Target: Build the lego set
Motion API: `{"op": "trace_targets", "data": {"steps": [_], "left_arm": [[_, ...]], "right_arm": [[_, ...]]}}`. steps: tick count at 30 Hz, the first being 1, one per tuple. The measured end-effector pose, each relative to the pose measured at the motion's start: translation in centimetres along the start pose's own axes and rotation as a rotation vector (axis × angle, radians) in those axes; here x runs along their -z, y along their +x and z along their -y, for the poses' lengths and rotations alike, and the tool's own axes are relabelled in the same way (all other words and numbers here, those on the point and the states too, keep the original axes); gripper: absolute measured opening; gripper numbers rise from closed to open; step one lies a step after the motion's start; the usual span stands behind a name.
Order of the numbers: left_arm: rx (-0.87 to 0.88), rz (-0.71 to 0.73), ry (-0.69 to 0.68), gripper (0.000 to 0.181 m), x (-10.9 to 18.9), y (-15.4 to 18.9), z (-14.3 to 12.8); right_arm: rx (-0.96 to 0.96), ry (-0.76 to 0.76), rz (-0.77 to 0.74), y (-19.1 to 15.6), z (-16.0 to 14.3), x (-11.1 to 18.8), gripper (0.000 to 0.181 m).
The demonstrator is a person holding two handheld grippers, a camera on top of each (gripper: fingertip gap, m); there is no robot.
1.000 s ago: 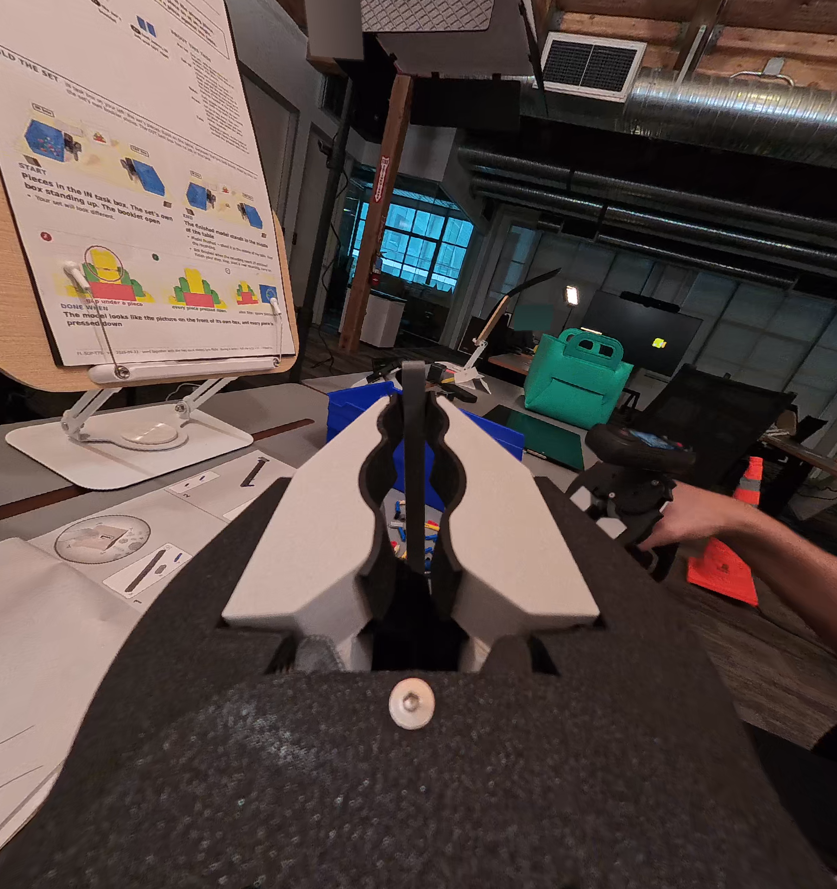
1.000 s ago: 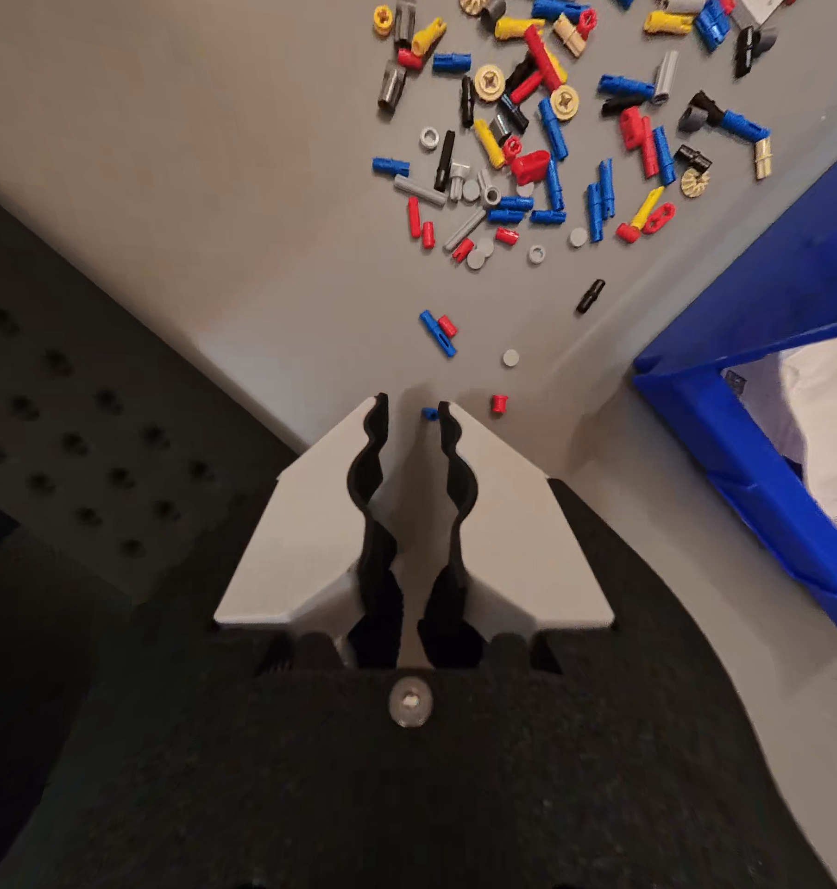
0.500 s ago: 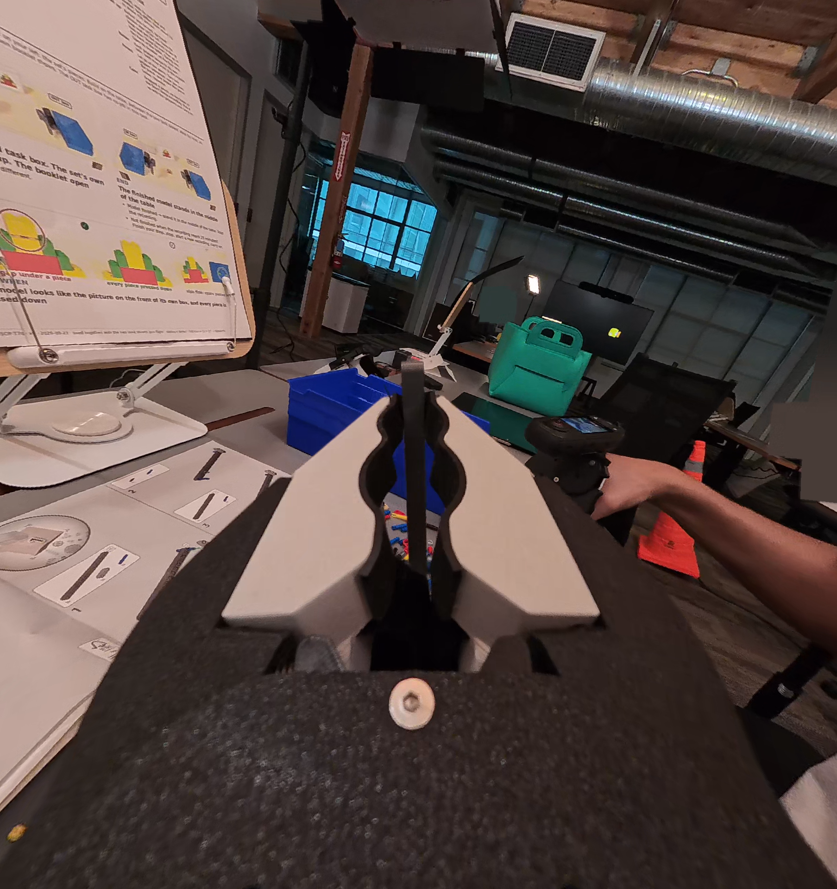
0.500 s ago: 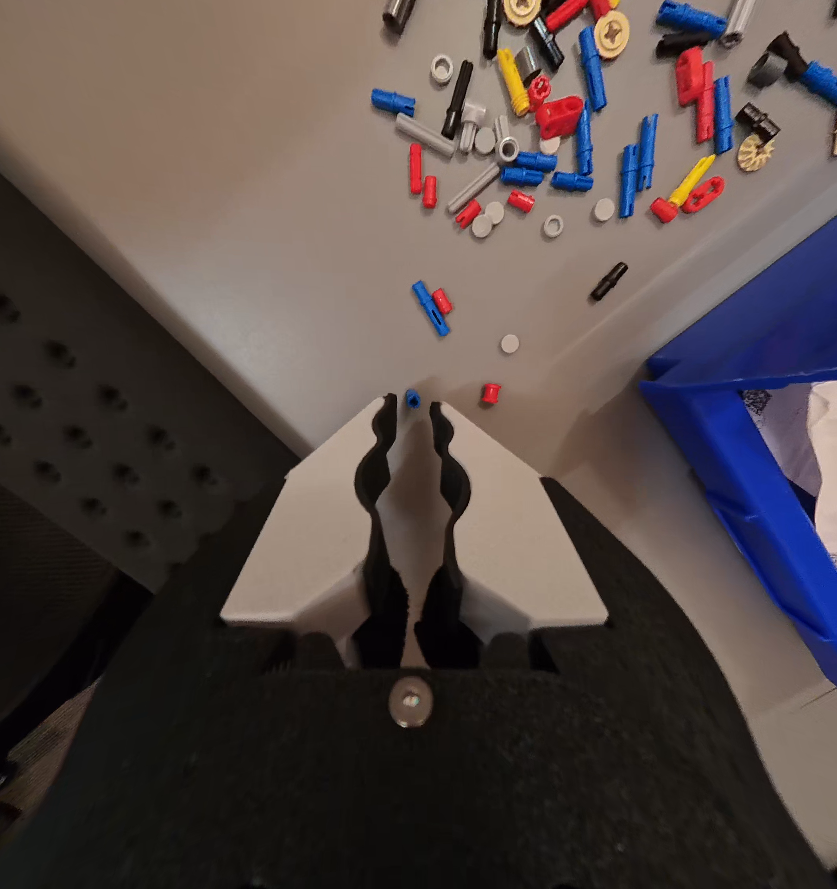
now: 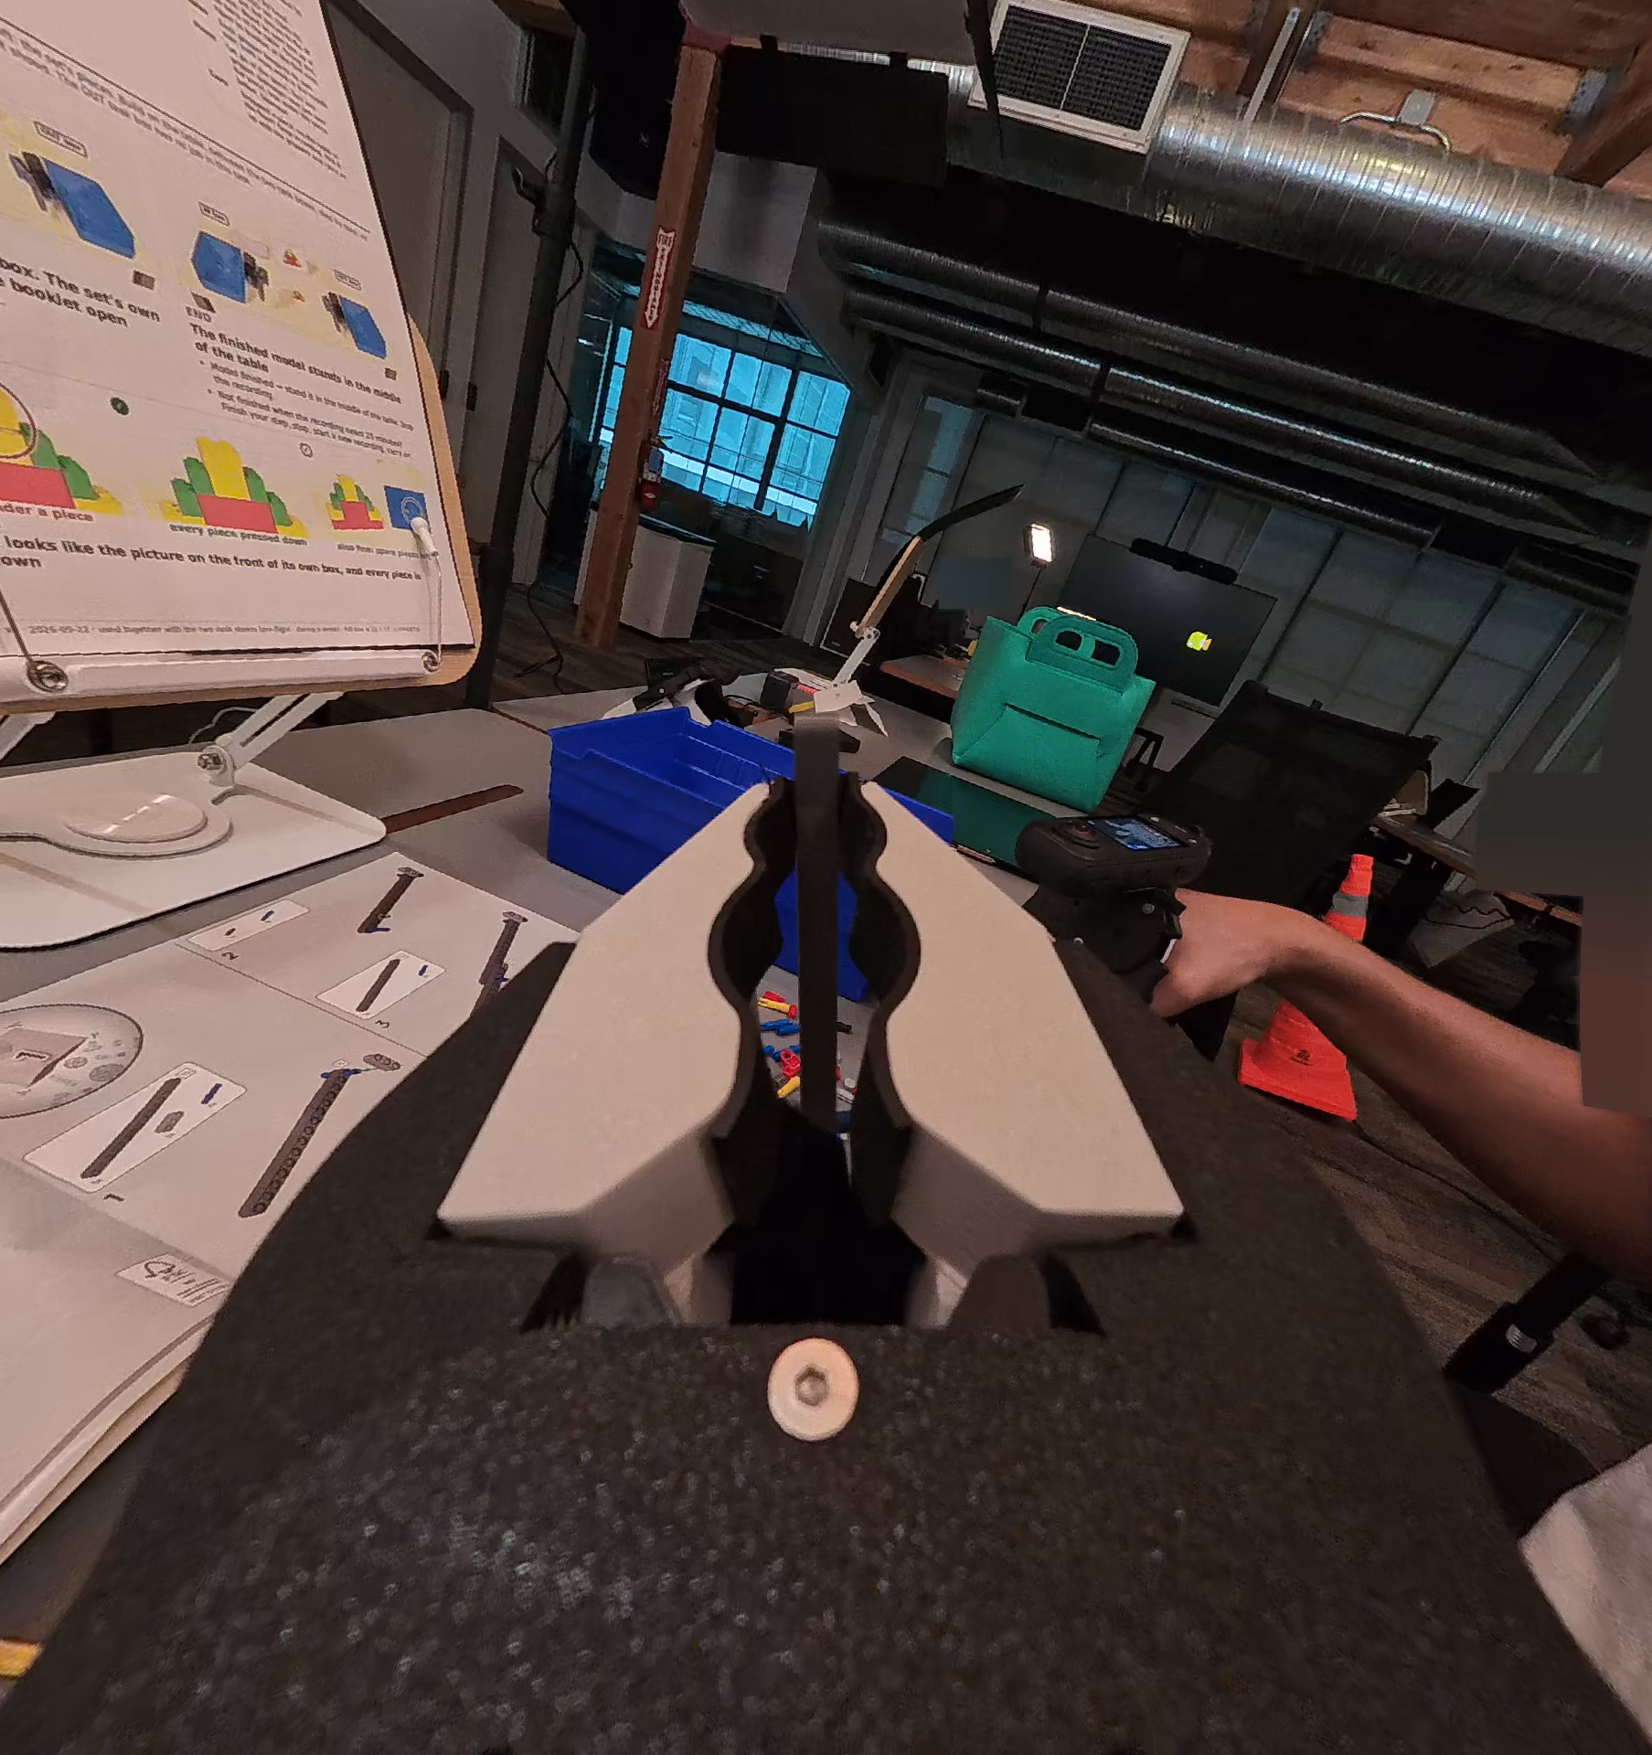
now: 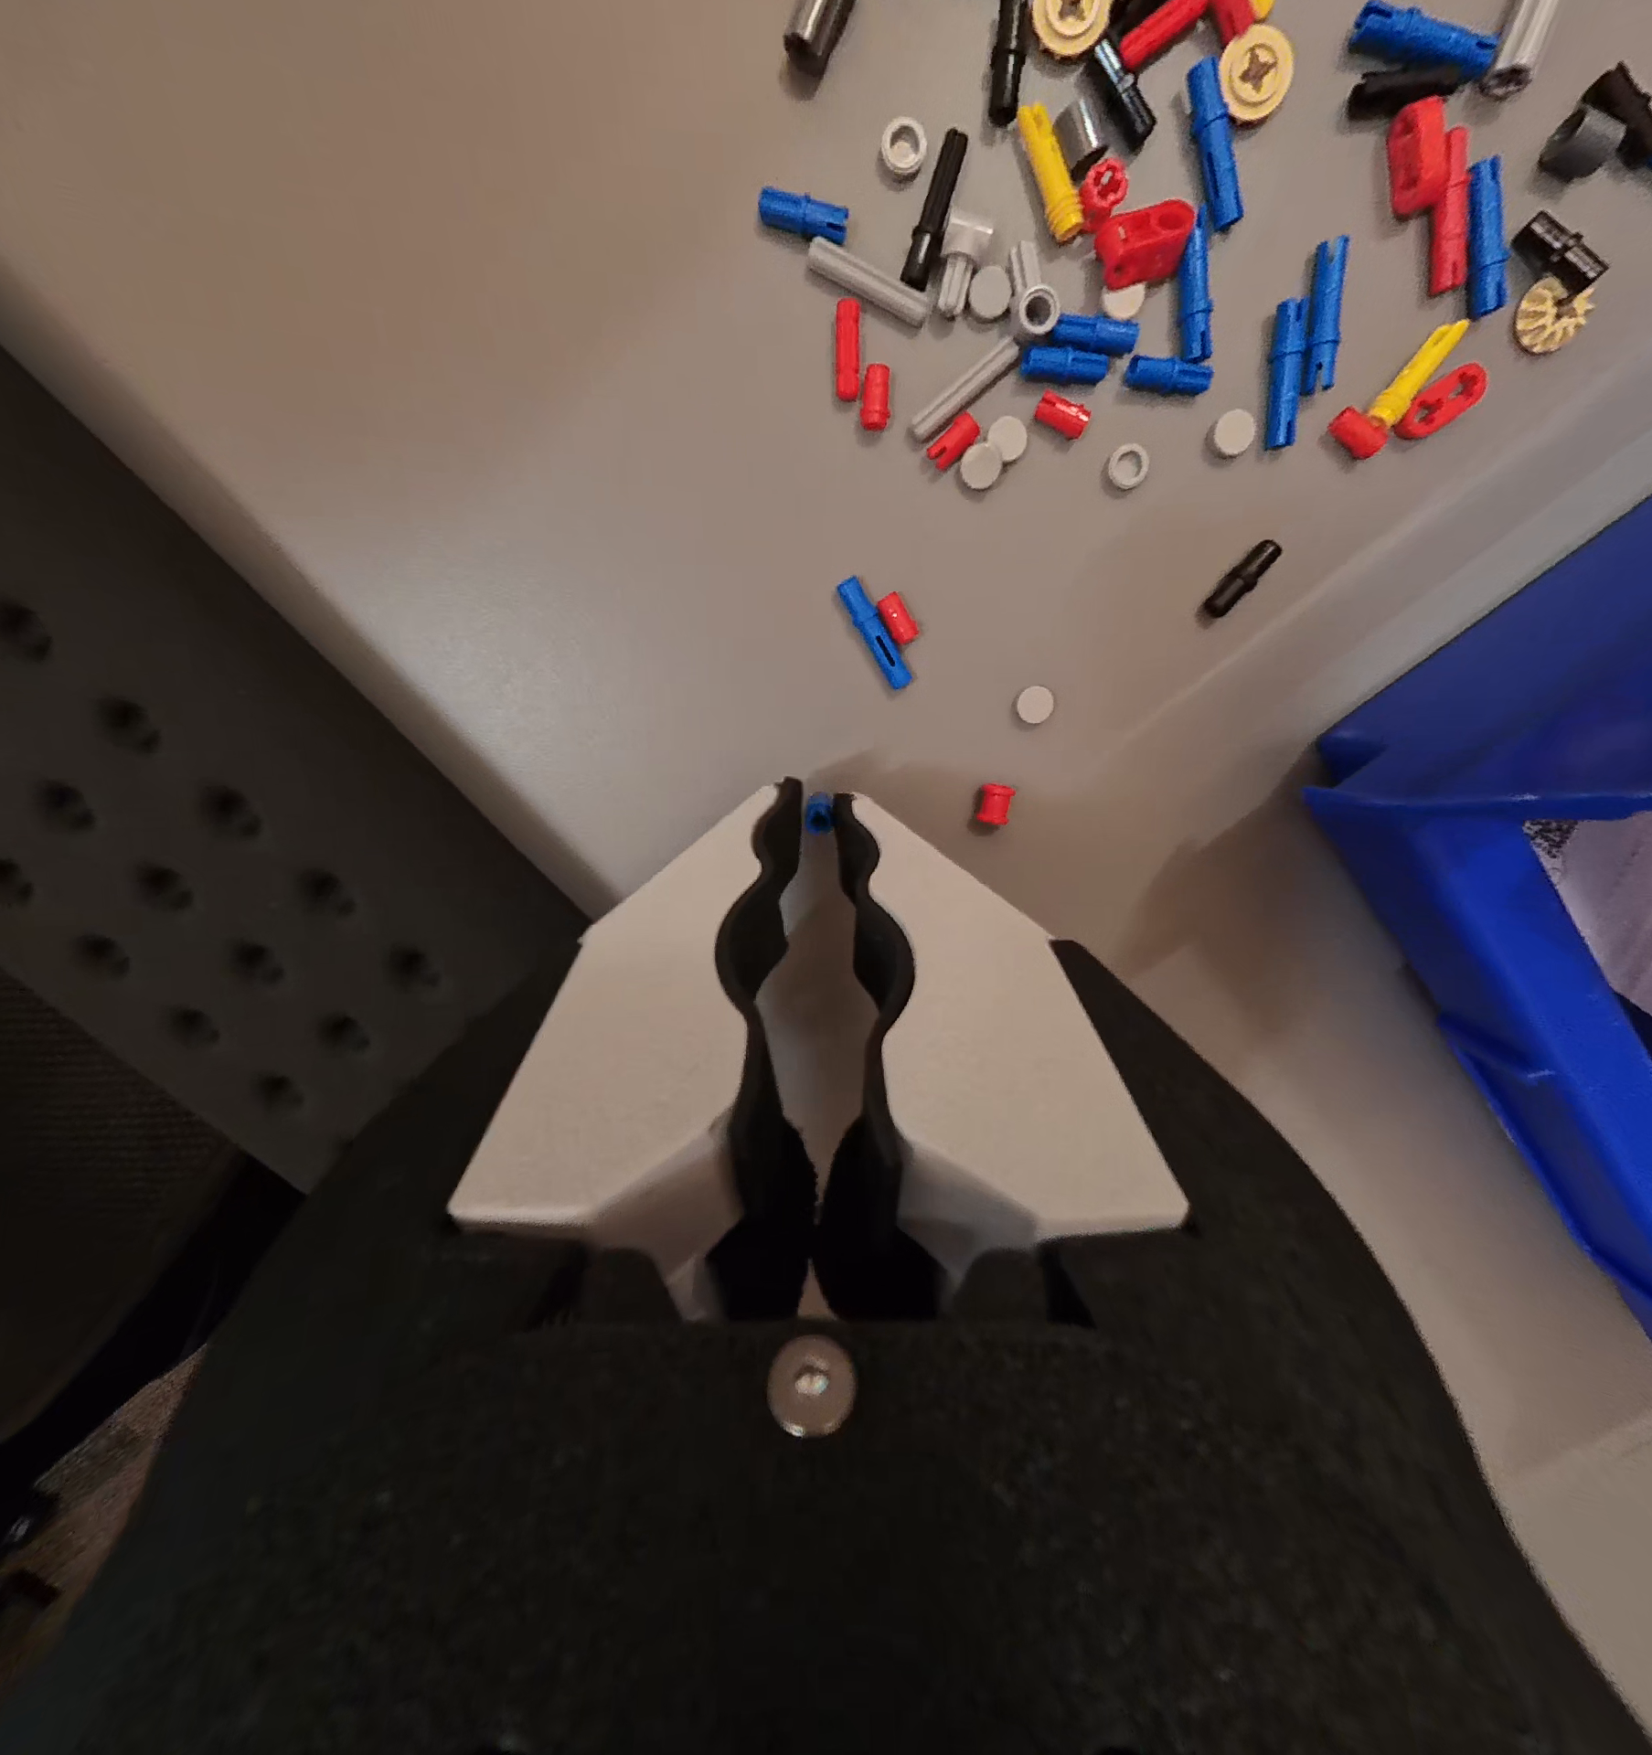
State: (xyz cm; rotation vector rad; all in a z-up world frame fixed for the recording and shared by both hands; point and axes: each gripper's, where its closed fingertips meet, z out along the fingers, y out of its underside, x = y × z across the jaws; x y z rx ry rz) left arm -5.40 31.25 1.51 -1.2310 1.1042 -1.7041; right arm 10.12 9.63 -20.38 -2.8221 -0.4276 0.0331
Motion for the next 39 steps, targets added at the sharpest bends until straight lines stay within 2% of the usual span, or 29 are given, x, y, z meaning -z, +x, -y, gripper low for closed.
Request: {"op": "trace_targets", "data": {"steps": [12,21,23,25,27,30,32,35,39], "left_arm": [[-0.001,-0.006,-0.003,0.006,0.0,0.2,0.0],[0.000,-0.013,-0.011,0.006,-0.1,0.4,-0.2],[-0.003,-0.006,-0.012,0.007,-0.2,0.3,-0.3],[-0.011,0.017,-0.017,0.007,-0.2,-0.1,-0.4],[-0.003,0.028,-0.006,0.006,-0.2,-0.3,-0.5],[-0.010,0.053,0.011,0.006,-0.1,-0.6,-0.3],[-0.047,0.082,0.028,0.006,0.0,-0.7,0.0],[-0.113,0.103,0.043,0.007,0.2,-0.2,0.6],[-0.196,0.125,0.052,0.007,0.1,0.6,0.8]], "right_arm": [[0.020,-0.039,-0.010,0.0,-0.5,-0.1,0.011],[0.033,-0.050,-0.023,0.1,-0.6,-0.1,0.005],[0.043,-0.016,-0.037,0.2,0.1,0.4,0.005],[0.067,0.119,-0.097,0.2,3.5,2.0,0.005],[0.090,0.398,-0.147,-1.4,10.5,5.3,0.005],[0.104,0.889,-0.286,-5.6,21.8,12.7,0.004],[0.070,1.113,-0.344,-8.2,26.7,16.1,0.005],[0.044,1.199,-0.399,-10.0,30.4,16.6,0.005],[0.005,1.206,-0.395,-10.2,31.7,16.5,0.004]]}}
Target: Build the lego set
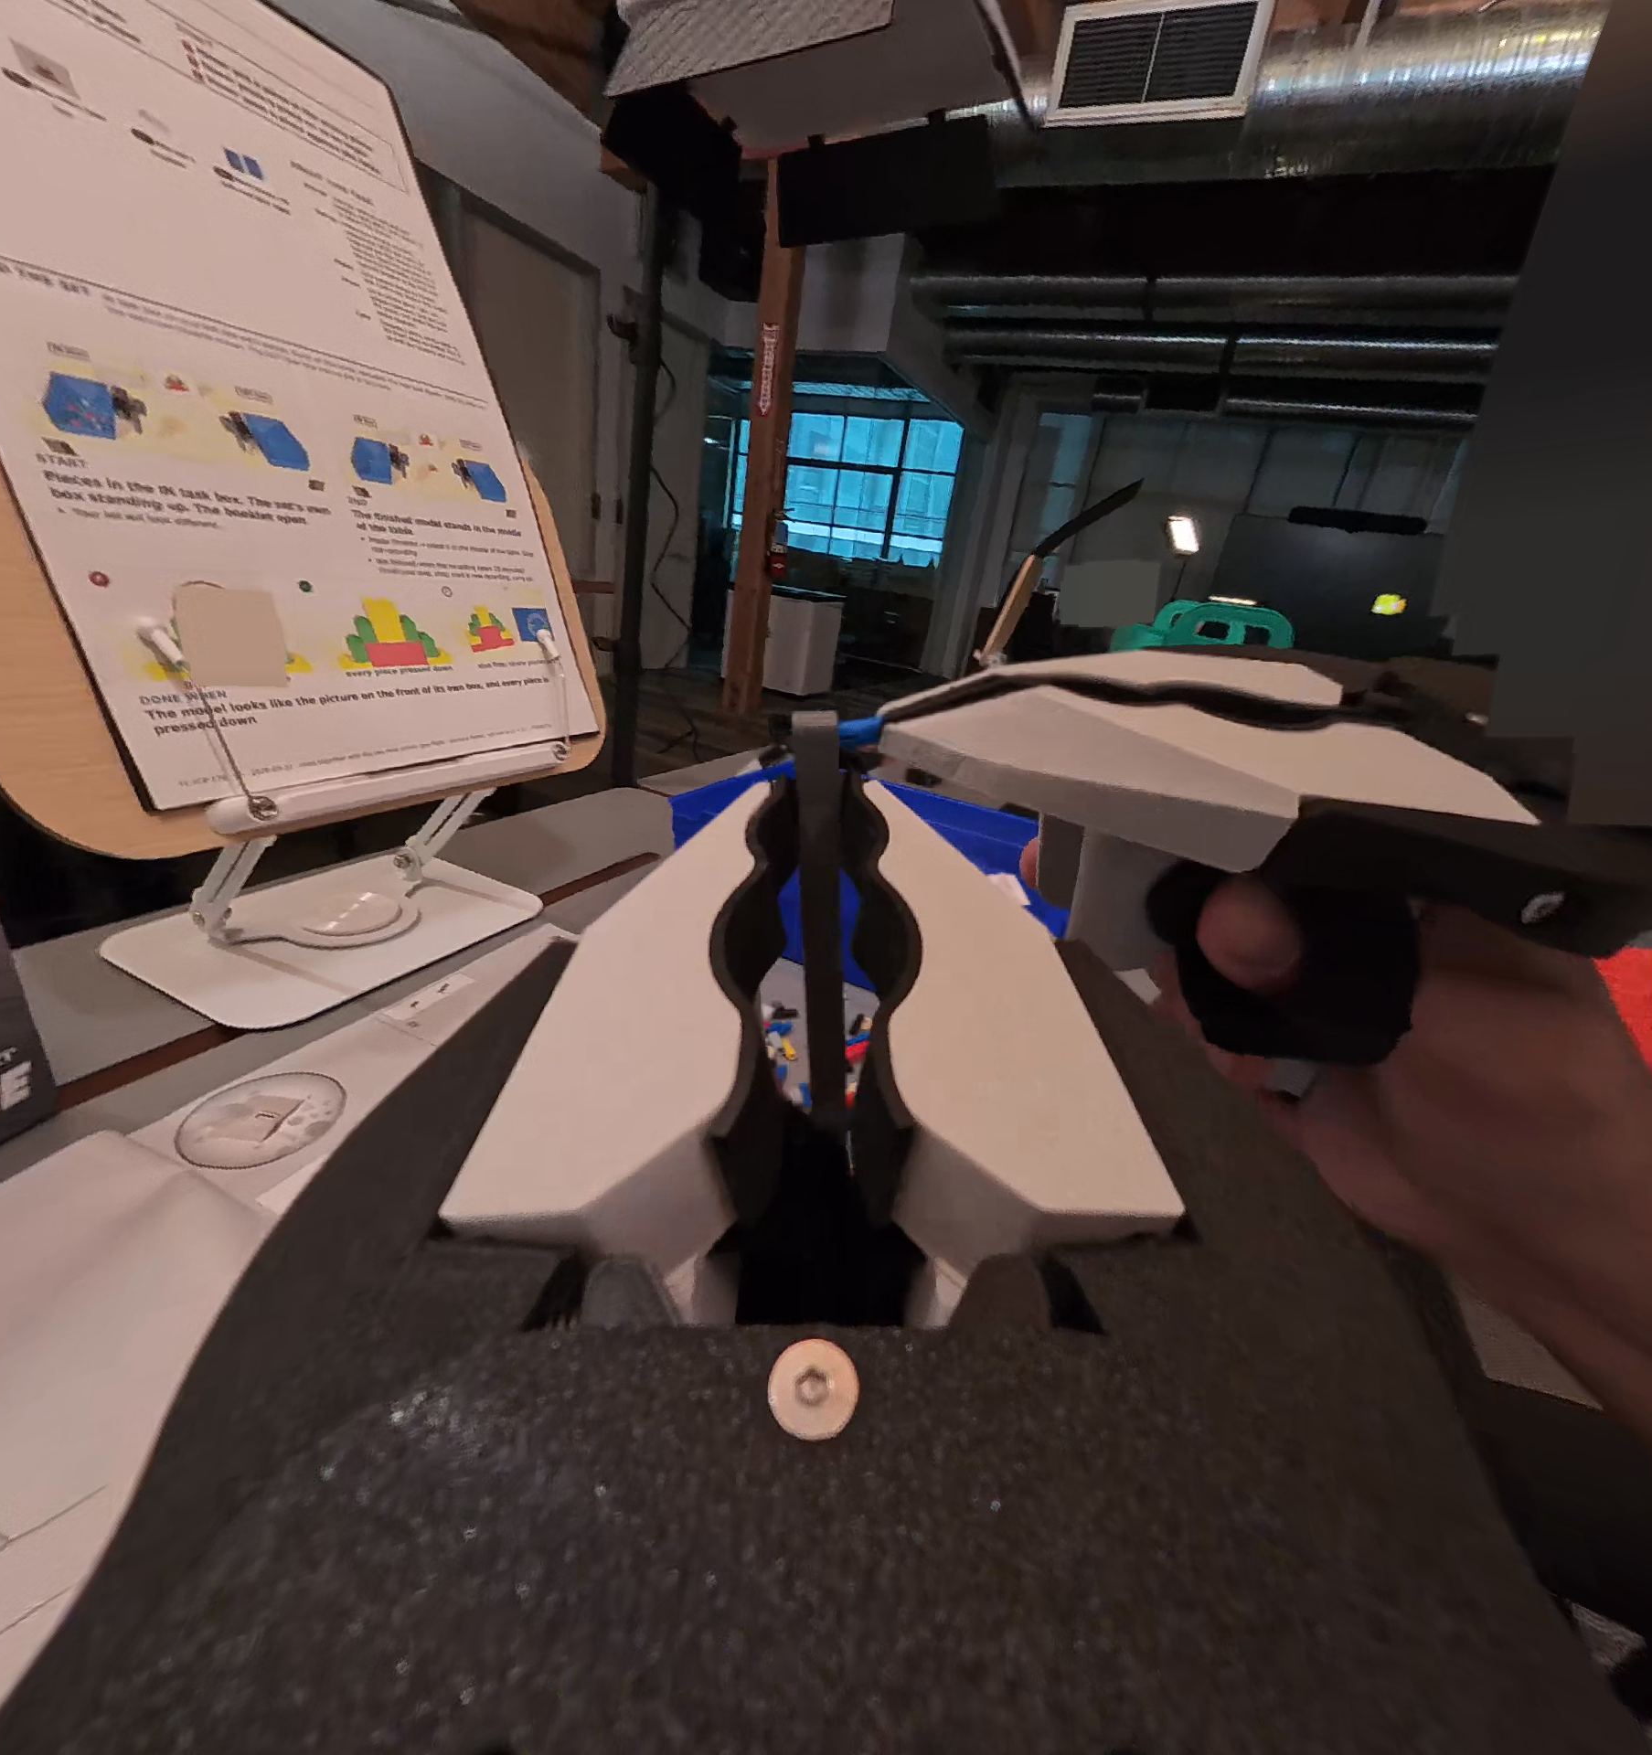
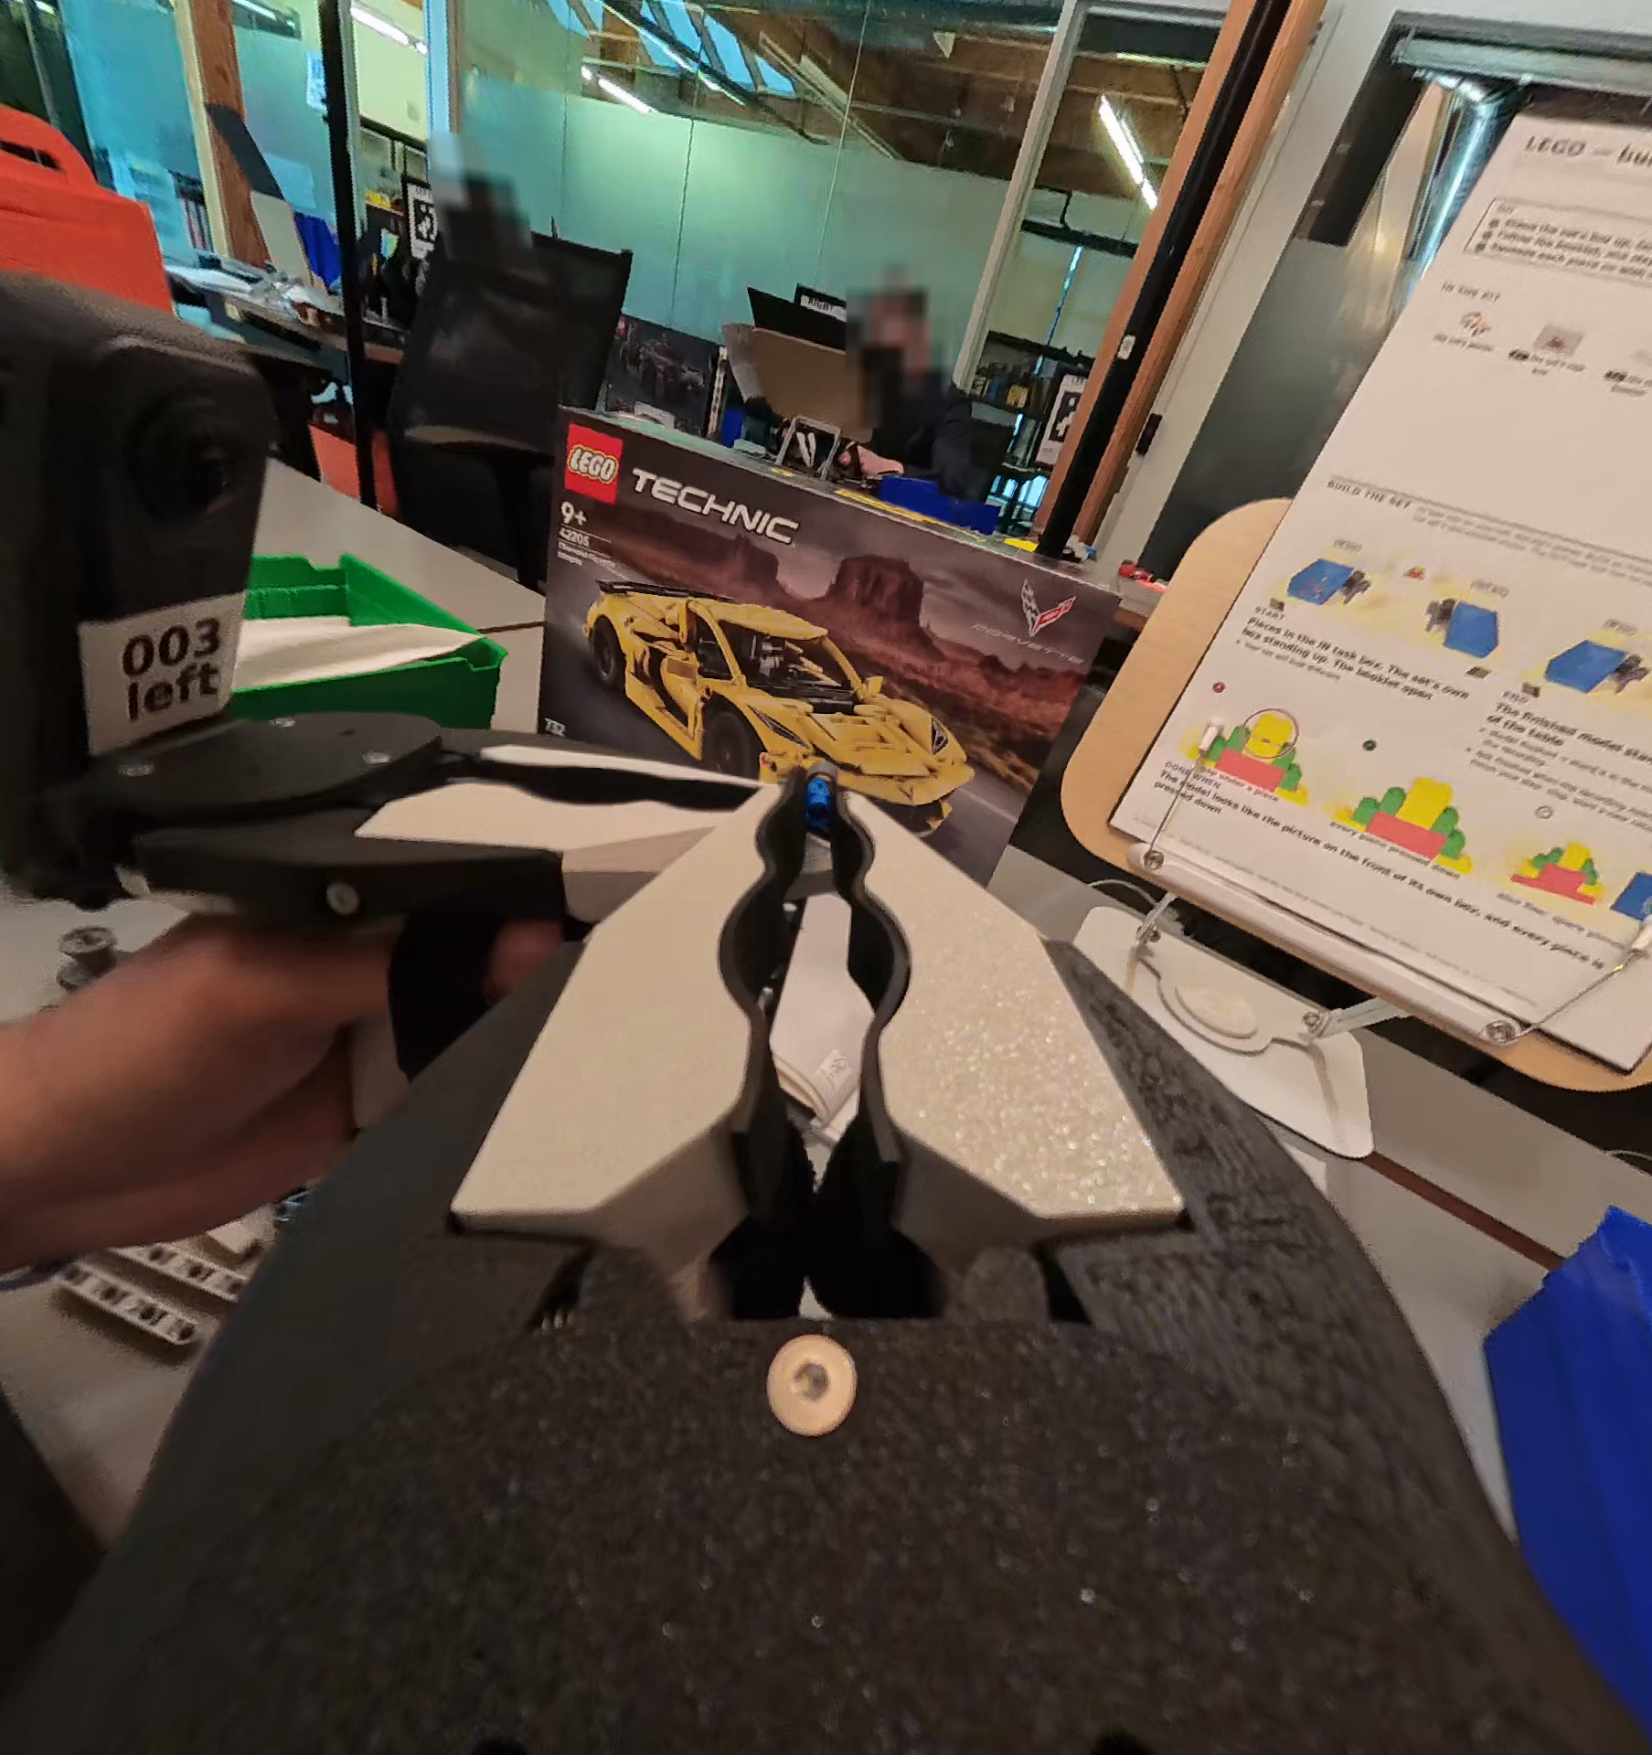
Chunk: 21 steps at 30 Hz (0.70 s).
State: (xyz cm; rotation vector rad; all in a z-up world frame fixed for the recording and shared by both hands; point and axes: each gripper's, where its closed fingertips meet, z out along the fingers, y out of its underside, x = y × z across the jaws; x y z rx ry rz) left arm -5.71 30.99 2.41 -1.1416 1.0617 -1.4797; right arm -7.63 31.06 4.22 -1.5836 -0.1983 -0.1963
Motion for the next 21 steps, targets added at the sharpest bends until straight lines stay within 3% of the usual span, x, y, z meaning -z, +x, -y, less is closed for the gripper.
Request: {"op": "trace_targets", "data": {"steps": [10,16,21], "left_arm": [[-0.077,0.028,0.028,0.007,0.2,0.5,0.6],[-0.346,0.125,-0.001,0.007,0.3,0.2,0.7],[-0.378,0.121,-0.023,0.007,0.0,0.2,0.2]], "right_arm": [[-0.003,0.005,-0.015,-0.2,0.1,0.3,0.004],[-0.119,0.044,0.021,-0.2,-0.1,0.5,0.004],[-0.128,0.019,0.029,0.0,-0.5,0.6,0.004]]}}
